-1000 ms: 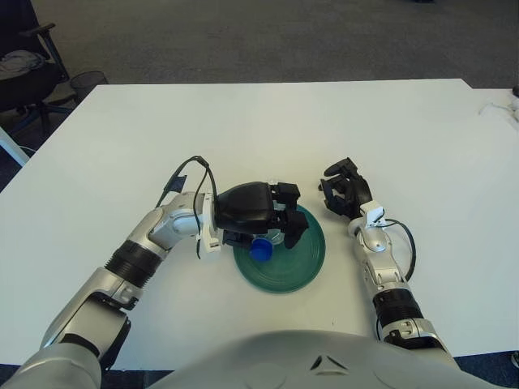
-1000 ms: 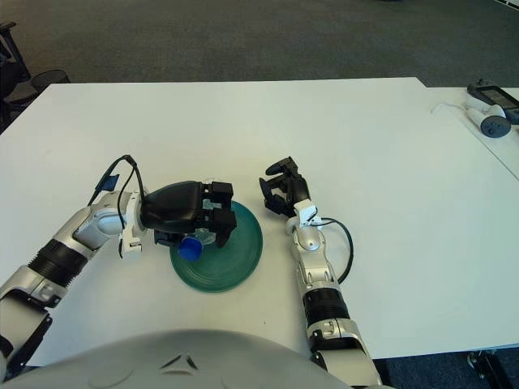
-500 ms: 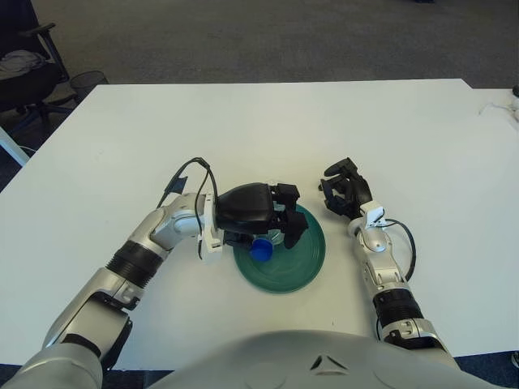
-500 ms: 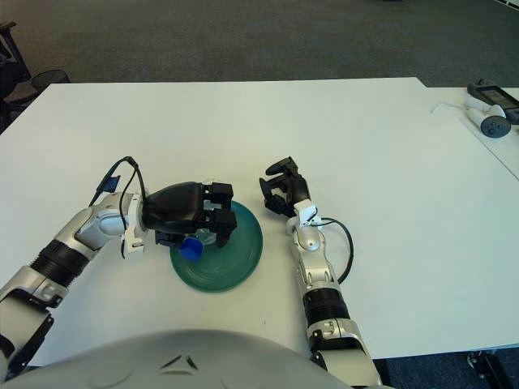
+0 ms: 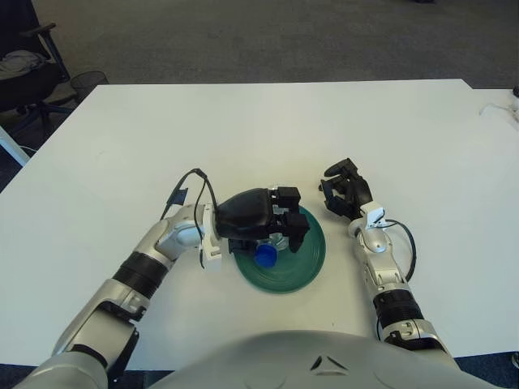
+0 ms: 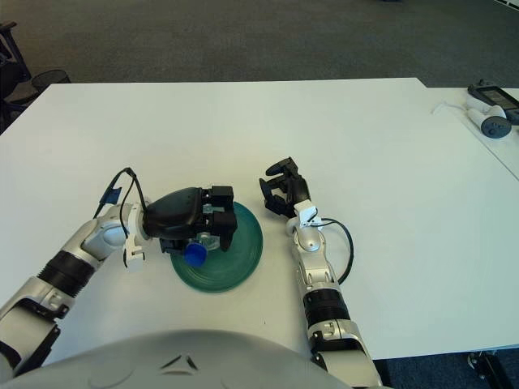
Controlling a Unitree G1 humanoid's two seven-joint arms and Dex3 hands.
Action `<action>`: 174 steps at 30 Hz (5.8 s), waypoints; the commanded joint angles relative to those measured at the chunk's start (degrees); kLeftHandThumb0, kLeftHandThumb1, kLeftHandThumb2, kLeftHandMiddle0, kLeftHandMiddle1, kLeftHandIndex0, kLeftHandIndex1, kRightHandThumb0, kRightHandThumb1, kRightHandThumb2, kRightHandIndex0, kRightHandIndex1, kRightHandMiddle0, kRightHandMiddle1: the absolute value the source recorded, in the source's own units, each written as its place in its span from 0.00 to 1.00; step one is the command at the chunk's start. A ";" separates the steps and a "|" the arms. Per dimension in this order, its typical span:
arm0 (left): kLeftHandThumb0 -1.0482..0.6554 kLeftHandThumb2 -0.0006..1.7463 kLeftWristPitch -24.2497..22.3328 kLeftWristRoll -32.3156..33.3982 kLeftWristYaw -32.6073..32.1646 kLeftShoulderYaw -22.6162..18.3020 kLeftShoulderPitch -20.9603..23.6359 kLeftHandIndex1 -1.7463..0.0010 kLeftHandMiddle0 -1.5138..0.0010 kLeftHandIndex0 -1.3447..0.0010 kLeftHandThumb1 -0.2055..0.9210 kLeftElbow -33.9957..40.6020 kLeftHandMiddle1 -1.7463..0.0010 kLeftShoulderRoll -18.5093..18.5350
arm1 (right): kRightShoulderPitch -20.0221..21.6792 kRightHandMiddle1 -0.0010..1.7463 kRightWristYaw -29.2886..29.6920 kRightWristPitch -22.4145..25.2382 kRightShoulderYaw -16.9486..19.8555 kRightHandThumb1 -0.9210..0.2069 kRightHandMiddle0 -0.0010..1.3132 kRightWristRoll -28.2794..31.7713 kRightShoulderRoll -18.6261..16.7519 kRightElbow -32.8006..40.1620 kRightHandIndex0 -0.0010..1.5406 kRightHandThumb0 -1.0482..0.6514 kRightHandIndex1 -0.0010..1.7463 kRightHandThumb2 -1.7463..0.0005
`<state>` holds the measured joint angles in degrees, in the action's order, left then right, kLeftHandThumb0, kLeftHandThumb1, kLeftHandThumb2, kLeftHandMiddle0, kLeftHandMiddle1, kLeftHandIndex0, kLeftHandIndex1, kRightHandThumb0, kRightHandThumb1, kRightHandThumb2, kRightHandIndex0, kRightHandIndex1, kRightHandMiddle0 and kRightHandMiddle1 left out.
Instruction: Put the bottle into the plate.
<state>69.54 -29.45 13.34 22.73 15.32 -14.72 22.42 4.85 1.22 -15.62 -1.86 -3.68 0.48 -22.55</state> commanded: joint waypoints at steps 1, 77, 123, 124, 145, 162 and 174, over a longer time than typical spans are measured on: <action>0.61 0.73 2.56 -2.59 -2.02 -1.13 1.40 0.08 0.60 0.66 0.47 -2.35 0.00 0.08 | -3.93 1.00 -0.74 4.84 -0.09 0.15 0.20 0.50 -0.31 -3.42 0.24 0.61 0.83 0.61; 0.00 0.50 -3.16 13.19 8.86 2.25 10.65 1.00 1.00 1.00 1.00 0.20 1.00 13.32 | 2.09 1.00 0.18 -13.11 1.55 0.23 0.15 -0.92 0.04 -23.37 0.29 0.61 0.89 0.52; 0.17 0.45 -31.32 42.83 -12.59 -34.80 3.01 0.03 0.84 0.89 1.00 -18.65 0.33 -16.68 | -4.88 1.00 -0.30 1.71 -0.41 0.14 0.21 -0.16 -1.22 -5.84 0.24 0.61 0.82 0.62; 0.25 0.42 -31.29 41.98 -13.73 -35.17 3.14 0.02 0.82 0.86 0.98 -19.39 0.26 -16.76 | -4.99 1.00 -0.32 1.66 -0.43 0.14 0.21 -0.18 -1.18 -5.73 0.24 0.61 0.82 0.62; 0.36 0.67 -31.33 22.56 -34.89 -32.23 0.14 0.00 0.36 0.61 0.57 -36.98 0.00 -17.47 | -6.02 1.00 -0.13 3.12 -1.68 0.13 0.19 -1.43 -0.43 -3.76 0.27 0.61 0.81 0.63; 0.34 0.76 -31.06 21.24 -31.81 -26.37 -3.28 0.00 0.23 0.54 0.45 -34.64 0.00 -20.21 | -6.61 1.00 -0.56 4.83 -1.66 0.19 0.14 -1.22 -0.23 -1.96 0.29 0.61 0.86 0.56; 0.33 0.78 -31.76 20.12 -30.05 -22.91 -5.37 0.00 0.20 0.52 0.42 -30.42 0.00 -21.22 | -6.55 1.00 -0.45 6.14 -1.82 0.16 0.12 -1.43 -0.04 -0.97 0.28 0.61 0.86 0.58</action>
<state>38.57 -8.41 -16.97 -1.17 14.16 -43.83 2.48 2.79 1.28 -15.05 -3.56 -5.02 0.13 -20.34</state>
